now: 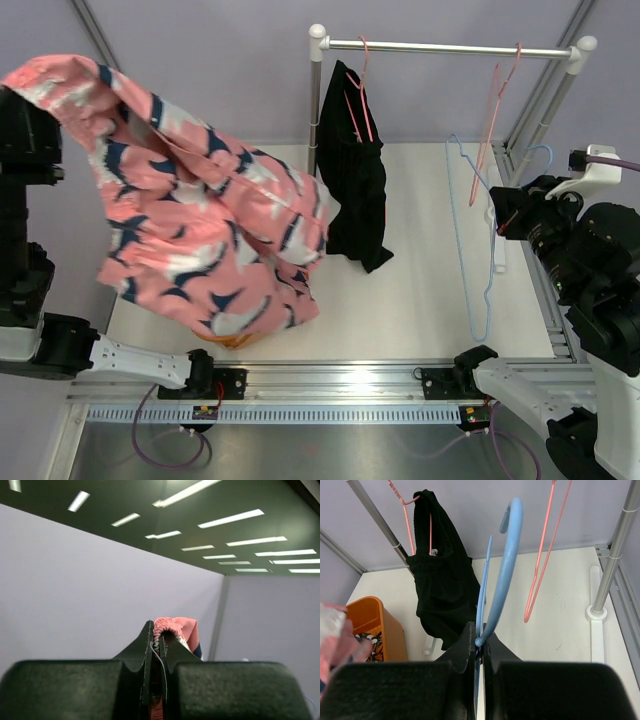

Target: Remove the shorts from the hanger

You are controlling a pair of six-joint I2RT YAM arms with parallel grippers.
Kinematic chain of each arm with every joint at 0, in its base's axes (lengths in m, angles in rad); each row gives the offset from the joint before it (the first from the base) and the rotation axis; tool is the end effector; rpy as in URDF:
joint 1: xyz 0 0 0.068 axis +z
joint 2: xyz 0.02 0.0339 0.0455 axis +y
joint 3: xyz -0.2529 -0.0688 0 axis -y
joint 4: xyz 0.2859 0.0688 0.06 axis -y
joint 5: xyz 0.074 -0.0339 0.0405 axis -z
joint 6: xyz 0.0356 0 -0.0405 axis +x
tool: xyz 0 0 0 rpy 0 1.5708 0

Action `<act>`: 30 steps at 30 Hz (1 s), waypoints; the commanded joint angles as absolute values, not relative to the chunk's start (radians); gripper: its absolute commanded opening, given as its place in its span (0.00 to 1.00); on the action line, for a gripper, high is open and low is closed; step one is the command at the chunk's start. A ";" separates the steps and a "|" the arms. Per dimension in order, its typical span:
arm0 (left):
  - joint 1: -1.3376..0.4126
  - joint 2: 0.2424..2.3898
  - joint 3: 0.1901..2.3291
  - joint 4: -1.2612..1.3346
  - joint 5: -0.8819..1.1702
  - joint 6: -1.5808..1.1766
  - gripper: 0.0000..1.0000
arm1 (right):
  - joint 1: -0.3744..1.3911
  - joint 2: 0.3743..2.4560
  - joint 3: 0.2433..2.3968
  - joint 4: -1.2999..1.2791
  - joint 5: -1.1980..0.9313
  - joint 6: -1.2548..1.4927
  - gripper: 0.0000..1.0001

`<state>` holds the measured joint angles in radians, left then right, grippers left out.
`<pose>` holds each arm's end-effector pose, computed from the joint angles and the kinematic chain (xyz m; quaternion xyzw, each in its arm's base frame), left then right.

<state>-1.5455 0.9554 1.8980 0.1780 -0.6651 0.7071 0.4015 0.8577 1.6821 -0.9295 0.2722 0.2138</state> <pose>0.0229 -0.0373 0.6784 0.0536 0.3780 -0.3085 0.8712 0.1071 0.0351 0.5440 0.0214 0.7417 0.1046 0.6622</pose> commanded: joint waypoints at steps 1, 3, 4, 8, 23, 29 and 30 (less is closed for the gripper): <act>-1.546 0.993 1.783 0.412 -0.758 0.978 0.00 | 0.408 0.853 1.698 -0.919 0.288 0.201 0.00; -1.540 0.976 1.653 0.434 -0.781 0.988 0.00 | 0.410 0.851 1.690 -0.913 0.287 0.204 0.00; -1.510 0.970 1.613 0.439 -0.790 0.967 0.00 | 0.408 0.850 1.681 -0.910 0.281 0.207 0.00; -1.309 0.933 1.450 0.205 -0.692 0.624 0.00 | 0.407 0.841 1.658 -0.905 0.272 0.213 0.00; -0.504 1.036 1.471 -0.388 -0.266 -0.367 0.00 | 0.408 0.810 1.603 -0.900 0.270 0.213 0.00; -0.128 0.918 0.964 -0.283 0.039 -0.780 0.00 | 0.408 0.802 1.586 -0.888 0.258 0.215 0.00; -0.106 0.867 0.789 -0.208 0.046 -0.819 0.00 | 0.408 0.799 1.580 -0.885 0.256 0.213 0.00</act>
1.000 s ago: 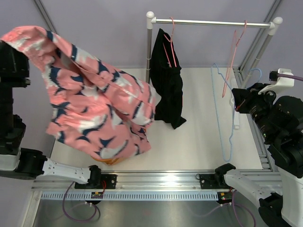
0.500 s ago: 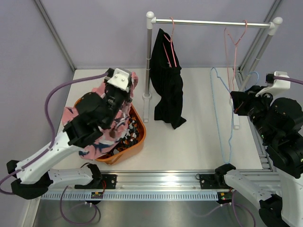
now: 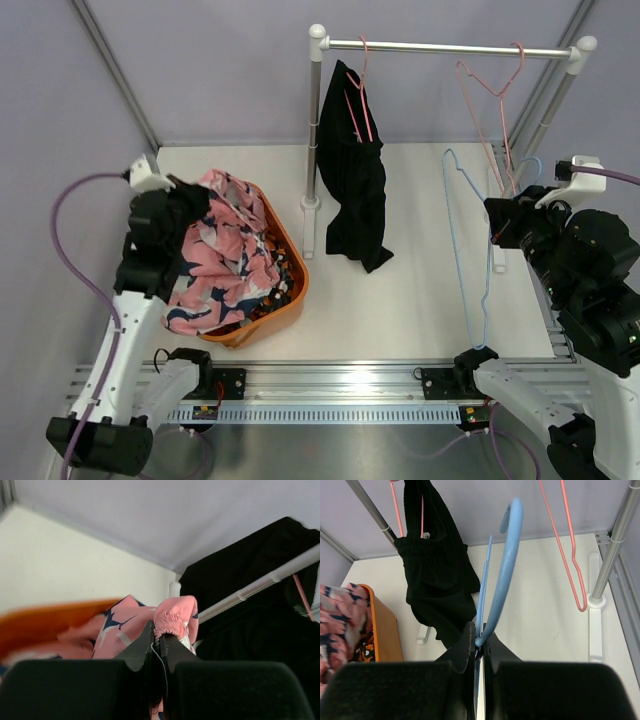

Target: Remove the shorts from the hanger

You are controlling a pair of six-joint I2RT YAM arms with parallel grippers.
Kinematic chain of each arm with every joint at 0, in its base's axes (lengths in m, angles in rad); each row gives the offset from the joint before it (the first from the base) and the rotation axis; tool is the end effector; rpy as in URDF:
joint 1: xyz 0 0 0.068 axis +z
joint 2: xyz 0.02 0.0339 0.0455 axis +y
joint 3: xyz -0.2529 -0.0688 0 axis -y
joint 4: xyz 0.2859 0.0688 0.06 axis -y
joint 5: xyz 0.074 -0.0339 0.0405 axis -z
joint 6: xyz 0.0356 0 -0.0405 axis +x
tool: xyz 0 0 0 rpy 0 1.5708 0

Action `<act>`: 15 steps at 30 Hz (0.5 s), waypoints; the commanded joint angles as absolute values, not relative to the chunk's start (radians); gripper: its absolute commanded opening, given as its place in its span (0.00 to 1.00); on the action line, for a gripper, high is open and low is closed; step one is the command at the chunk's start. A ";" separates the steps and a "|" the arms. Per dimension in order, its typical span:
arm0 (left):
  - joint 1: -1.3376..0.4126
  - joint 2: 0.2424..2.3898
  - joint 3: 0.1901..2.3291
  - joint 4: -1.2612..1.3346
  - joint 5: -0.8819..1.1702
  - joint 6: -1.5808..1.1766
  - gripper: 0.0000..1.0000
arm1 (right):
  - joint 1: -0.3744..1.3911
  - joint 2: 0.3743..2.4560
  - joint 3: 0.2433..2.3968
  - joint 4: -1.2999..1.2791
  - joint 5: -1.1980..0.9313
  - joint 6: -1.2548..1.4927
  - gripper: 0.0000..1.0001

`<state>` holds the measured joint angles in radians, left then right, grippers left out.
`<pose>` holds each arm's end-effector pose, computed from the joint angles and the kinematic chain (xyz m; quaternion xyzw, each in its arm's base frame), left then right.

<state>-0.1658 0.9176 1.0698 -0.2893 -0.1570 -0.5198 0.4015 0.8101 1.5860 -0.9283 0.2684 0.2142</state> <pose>0.2455 -0.0354 0.4021 -0.1830 0.7307 -0.1645 0.6367 0.1093 0.0362 0.5233 0.0164 0.7569 0.0988 0.6458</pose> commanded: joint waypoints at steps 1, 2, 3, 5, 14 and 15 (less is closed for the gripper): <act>-0.106 0.844 0.708 -0.171 0.045 -0.857 0.00 | 0.408 0.798 1.578 -0.882 0.253 0.216 0.00; -0.106 0.830 0.633 -0.108 0.048 -0.924 0.00 | 0.408 0.796 1.578 -0.881 0.249 0.218 0.00; -0.106 0.822 0.567 -0.079 0.057 -0.955 0.00 | 0.408 0.796 1.578 -0.882 0.244 0.219 0.00; -0.109 0.856 0.412 -0.017 0.080 -1.018 0.00 | 0.408 0.796 1.577 -0.877 0.233 0.221 0.00; -0.113 1.027 0.368 0.020 0.075 -0.986 0.21 | 0.408 0.799 1.577 -0.896 0.232 0.219 0.00; -0.118 1.003 0.402 -0.027 0.063 -0.976 0.30 | 0.408 0.799 1.581 -0.897 0.233 0.218 0.00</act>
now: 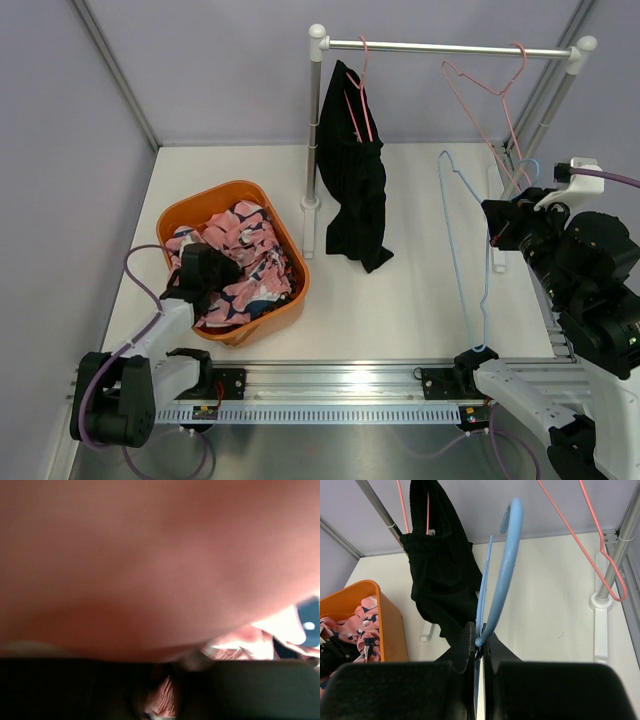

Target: Remove the shorts from the hanger

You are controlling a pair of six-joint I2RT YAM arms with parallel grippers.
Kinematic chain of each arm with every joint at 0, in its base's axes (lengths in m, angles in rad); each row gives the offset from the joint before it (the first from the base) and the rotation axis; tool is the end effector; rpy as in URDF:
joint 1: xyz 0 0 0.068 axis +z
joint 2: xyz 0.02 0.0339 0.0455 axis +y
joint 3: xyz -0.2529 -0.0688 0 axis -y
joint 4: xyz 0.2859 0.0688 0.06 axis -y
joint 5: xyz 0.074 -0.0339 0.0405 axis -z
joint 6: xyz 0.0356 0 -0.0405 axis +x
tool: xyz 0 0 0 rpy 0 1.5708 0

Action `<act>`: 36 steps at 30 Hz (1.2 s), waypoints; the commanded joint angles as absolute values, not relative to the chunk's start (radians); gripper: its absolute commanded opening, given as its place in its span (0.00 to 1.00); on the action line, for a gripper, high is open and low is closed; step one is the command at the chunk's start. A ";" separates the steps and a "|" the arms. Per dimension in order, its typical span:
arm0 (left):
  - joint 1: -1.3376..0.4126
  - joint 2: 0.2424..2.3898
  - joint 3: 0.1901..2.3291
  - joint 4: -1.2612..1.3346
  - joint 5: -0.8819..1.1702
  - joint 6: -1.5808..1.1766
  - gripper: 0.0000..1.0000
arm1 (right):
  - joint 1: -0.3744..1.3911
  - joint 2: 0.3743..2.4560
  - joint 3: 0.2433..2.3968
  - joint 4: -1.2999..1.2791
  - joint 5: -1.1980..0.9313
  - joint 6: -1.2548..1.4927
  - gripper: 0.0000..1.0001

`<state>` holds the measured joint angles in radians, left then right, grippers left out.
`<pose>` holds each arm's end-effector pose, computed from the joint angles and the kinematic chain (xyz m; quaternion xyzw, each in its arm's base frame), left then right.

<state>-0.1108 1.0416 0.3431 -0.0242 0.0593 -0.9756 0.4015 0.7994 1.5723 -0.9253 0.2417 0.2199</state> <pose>0.2304 -0.0278 0.1215 -0.3707 0.8323 -0.2357 0.3381 0.1081 0.0366 0.5209 0.0099 0.7574 0.1105 0.6435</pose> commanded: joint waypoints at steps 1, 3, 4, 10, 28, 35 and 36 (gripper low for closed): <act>-0.120 0.979 0.423 -0.052 0.052 -0.960 0.36 | 0.408 0.801 1.583 -0.900 0.238 0.215 0.00; -0.121 0.910 0.500 -0.122 0.029 -0.911 0.56 | 0.408 0.805 1.591 -0.903 0.236 0.212 0.00; -0.121 0.891 0.529 -0.141 0.029 -0.890 0.62 | 0.408 0.810 1.594 -0.905 0.235 0.212 0.00; -0.129 0.876 0.823 -0.282 0.146 -0.683 0.92 | 0.408 0.851 1.606 -0.894 0.226 0.206 0.00; -0.187 0.632 0.988 -0.515 0.374 -0.361 0.98 | 0.287 1.285 1.879 -0.686 0.014 -0.051 0.00; -0.187 0.470 0.888 -0.611 0.288 -0.285 0.99 | 0.176 1.459 2.048 -0.623 -0.086 -0.081 0.00; -0.187 0.451 0.873 -0.611 0.297 -0.288 0.99 | 0.170 1.469 2.052 -0.612 -0.113 -0.098 0.00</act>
